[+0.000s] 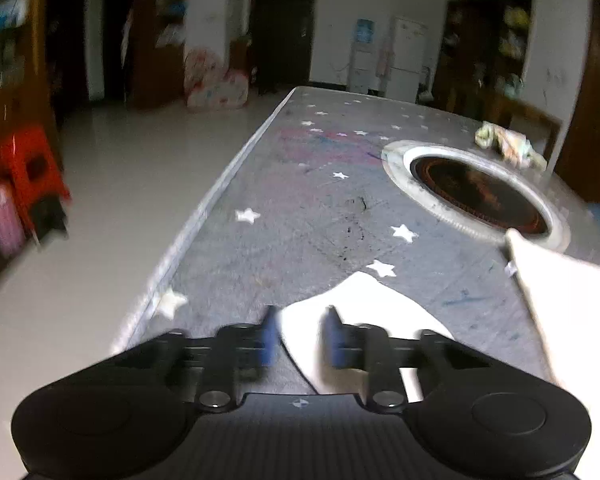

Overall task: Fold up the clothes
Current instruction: 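Fold the held sleeve across the shirt body with the left gripper, release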

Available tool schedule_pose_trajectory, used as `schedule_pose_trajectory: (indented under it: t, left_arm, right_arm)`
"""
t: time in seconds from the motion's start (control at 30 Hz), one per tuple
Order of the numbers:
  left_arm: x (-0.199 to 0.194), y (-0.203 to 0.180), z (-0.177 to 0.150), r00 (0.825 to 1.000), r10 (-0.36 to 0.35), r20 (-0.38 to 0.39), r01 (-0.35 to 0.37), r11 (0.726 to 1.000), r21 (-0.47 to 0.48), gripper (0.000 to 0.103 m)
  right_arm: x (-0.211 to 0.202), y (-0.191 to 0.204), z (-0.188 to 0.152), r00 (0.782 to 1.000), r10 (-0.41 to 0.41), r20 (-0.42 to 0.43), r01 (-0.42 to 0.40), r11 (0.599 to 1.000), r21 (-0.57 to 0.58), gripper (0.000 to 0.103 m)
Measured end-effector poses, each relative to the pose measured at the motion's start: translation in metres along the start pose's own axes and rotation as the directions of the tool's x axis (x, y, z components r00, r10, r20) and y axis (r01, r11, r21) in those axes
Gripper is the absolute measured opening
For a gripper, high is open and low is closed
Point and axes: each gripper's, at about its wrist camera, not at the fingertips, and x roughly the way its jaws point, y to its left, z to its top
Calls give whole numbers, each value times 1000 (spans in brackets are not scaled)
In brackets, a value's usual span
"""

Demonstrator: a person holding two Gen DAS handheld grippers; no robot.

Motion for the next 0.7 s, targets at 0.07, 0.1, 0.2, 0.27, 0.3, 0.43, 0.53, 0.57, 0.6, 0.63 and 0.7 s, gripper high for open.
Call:
schedule_pose_trajectory:
  t: [0.07, 0.1, 0.2, 0.27, 0.3, 0.43, 0.53, 0.57, 0.6, 0.63, 0.7]
  left_arm:
    - [0, -3, -2, 1000, 23, 13, -23, 1000, 19, 9]
    - [-3, 0, -3, 999, 39, 20, -40, 999, 9, 8]
    - [-18, 15, -8, 996, 80, 46, -78, 996, -40, 8]
    - [-33, 32, -15, 993, 103, 61, -98, 992, -83, 8]
    - [-40, 40, -18, 991, 115, 68, -107, 989, -104, 8]
    - [-61, 68, -31, 983, 168, 78, -154, 975, -161, 8]
    - [-74, 86, -43, 978, 197, 70, -180, 963, -200, 8]
    - [-78, 91, -46, 976, 205, 69, -187, 960, -210, 8]
    - [-83, 95, -48, 975, 211, 71, -191, 958, -216, 8]
    - [-88, 100, -51, 974, 216, 71, -196, 955, -221, 8]
    - [-93, 107, -55, 975, 218, 52, -203, 956, -213, 8]
  right_arm:
    - [3, 1, 0, 1000, -4, -3, 4, 1000, -6, 67]
    - [4, 1, -1, 1000, -3, -5, 3, 1000, -8, 67]
    - [8, 2, -2, 1000, 7, -15, -7, 1000, -11, 67]
    - [11, 4, -3, 1000, 17, -26, -17, 1000, -14, 67]
    - [12, 5, -4, 999, 23, -29, -23, 1000, -17, 67]
    - [17, 15, -4, 998, 46, -38, -48, 998, -35, 67]
    - [20, 25, -3, 996, 72, -44, -75, 995, -69, 67]
    - [21, 28, -2, 995, 86, -46, -89, 993, -81, 67]
    - [21, 32, -2, 994, 101, -48, -105, 990, -89, 67]
    - [22, 35, -2, 992, 115, -51, -120, 987, -103, 67]
    - [21, 42, -3, 989, 140, -55, -147, 980, -135, 67]
